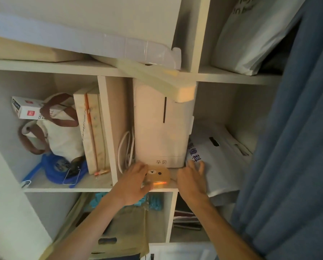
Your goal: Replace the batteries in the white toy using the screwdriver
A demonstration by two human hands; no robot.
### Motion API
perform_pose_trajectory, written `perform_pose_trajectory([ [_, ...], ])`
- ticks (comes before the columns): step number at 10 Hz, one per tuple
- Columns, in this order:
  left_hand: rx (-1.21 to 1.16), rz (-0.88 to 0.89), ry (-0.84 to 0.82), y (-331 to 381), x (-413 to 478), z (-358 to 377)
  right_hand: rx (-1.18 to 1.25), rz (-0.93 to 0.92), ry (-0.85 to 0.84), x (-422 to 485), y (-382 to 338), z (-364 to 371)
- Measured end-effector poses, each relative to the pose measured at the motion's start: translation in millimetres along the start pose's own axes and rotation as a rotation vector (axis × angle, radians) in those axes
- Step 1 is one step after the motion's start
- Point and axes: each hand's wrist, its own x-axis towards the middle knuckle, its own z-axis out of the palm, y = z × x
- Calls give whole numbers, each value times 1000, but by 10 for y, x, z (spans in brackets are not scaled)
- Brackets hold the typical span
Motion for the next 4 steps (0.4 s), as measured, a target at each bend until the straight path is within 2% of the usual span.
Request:
perform_pose_trajectory([
  [2, -33, 61, 73, -16, -40, 42, 2, -57, 60, -43, -24, -66],
  [3, -68, 71, 148, 27, -157, 55, 102, -105, 183, -158, -17, -100],
  [4, -111, 104, 191, 85, -299, -28, 303, -121, 228, -338, -24, -141],
])
